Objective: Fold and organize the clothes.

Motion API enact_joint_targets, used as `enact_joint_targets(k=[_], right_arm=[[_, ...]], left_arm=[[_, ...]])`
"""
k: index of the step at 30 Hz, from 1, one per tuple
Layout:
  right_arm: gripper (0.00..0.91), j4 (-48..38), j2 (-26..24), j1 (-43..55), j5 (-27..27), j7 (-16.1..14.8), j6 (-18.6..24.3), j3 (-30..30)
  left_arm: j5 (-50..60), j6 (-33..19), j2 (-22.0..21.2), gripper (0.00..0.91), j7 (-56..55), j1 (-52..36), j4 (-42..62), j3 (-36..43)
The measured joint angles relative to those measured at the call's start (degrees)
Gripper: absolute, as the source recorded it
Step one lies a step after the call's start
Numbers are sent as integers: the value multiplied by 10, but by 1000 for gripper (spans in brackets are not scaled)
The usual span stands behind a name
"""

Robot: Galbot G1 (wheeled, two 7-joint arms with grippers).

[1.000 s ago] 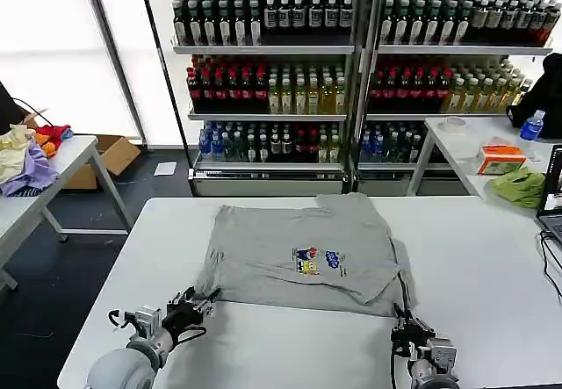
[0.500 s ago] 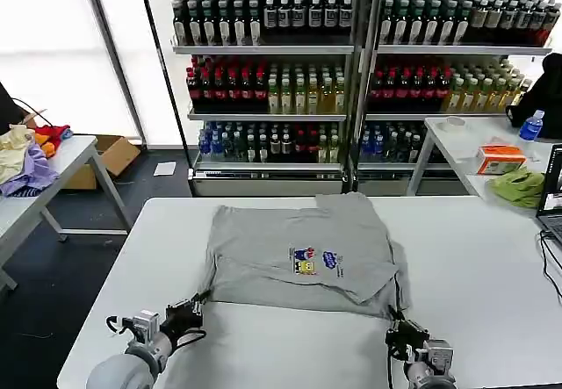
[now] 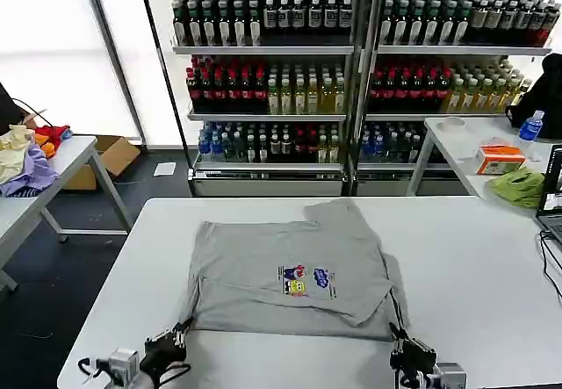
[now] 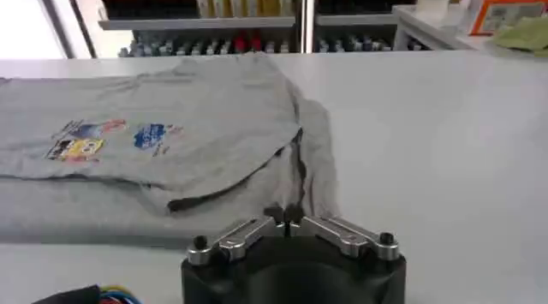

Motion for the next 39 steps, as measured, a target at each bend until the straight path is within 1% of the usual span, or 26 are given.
enact_joint_targets(k=[1,2,8,13,18,23,26,30,35,39], right_arm=[[40,6,0,-10,-3,-3,0,3],[907,12,1,-20,-8,-6,-2,6],[907,44,7,-61,-29,-22,-13,20],[907,57,10,-66,-30,-35,-14,36],[907,73,0,-53,-8,-52,-12,68],[907,75,-28,-13,33,-71,-12,101],[907,56,-53,41,58,-82,-21,104],[907,-7,-88,152,94,-103,-37,75],[907,-132,-110,326,117,-137,-51,-7],[907,-239,-113,458,126,-164,-57,-81]], left_arm=[[2,0,-2,766,-2,13,-8,-5],[4,1,-5,907,-6,28,-17,-10],[15,18,-10,907,-18,88,-63,-34],[17,33,-11,907,-21,106,-95,-48],[8,39,-12,907,-12,109,-123,-78],[-23,41,8,907,3,94,-129,-119],[-47,40,33,907,15,63,-112,-128],[-71,33,73,907,42,0,-65,-119],[-91,17,124,907,83,-111,23,-66],[-103,2,151,907,110,-210,106,-4]])
